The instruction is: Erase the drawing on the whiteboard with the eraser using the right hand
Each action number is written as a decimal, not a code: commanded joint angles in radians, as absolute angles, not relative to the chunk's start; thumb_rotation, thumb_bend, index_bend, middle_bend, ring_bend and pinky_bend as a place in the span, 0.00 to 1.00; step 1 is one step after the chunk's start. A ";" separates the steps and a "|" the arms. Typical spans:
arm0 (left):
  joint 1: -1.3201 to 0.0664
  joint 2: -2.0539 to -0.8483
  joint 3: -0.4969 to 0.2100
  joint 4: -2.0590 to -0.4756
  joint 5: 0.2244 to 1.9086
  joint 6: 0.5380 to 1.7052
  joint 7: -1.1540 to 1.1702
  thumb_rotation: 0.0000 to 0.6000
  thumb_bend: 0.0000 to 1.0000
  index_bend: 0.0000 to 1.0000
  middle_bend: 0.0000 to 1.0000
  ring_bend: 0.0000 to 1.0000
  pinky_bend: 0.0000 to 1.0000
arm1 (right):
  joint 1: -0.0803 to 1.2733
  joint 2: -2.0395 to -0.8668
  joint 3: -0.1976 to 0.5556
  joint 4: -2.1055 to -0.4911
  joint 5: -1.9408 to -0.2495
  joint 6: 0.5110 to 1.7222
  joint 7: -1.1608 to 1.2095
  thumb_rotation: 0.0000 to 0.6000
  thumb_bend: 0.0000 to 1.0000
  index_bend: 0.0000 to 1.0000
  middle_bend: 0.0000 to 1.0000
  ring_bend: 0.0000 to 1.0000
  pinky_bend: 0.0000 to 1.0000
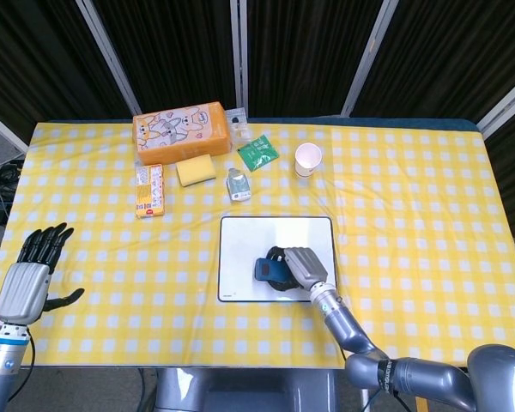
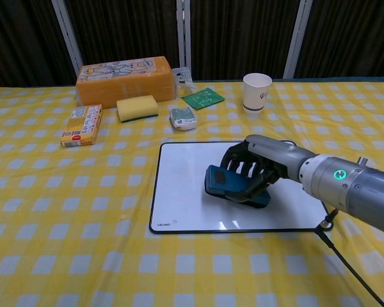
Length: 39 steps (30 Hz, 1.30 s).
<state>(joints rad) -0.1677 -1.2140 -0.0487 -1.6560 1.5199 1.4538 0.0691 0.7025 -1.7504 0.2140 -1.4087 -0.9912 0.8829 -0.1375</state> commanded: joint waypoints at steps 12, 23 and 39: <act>-0.168 -1.217 -0.049 -1.654 1.517 1.452 0.073 1.00 0.01 0.00 0.00 0.00 0.00 | 0.651 -1.607 0.236 -1.397 -0.971 0.947 -0.159 1.00 0.29 0.83 0.71 0.71 0.77; -0.167 -1.221 -0.046 -1.656 1.521 1.456 0.089 1.00 0.01 0.00 0.00 0.00 0.00 | 0.537 -1.470 0.188 -1.452 -1.098 1.046 -0.053 1.00 0.29 0.83 0.71 0.71 0.77; -0.157 -1.222 -0.039 -1.664 1.539 1.475 0.108 1.00 0.01 0.00 0.00 0.00 0.00 | 0.476 -1.435 0.109 -1.455 -1.181 1.066 -0.078 1.00 0.15 0.12 0.00 0.00 0.00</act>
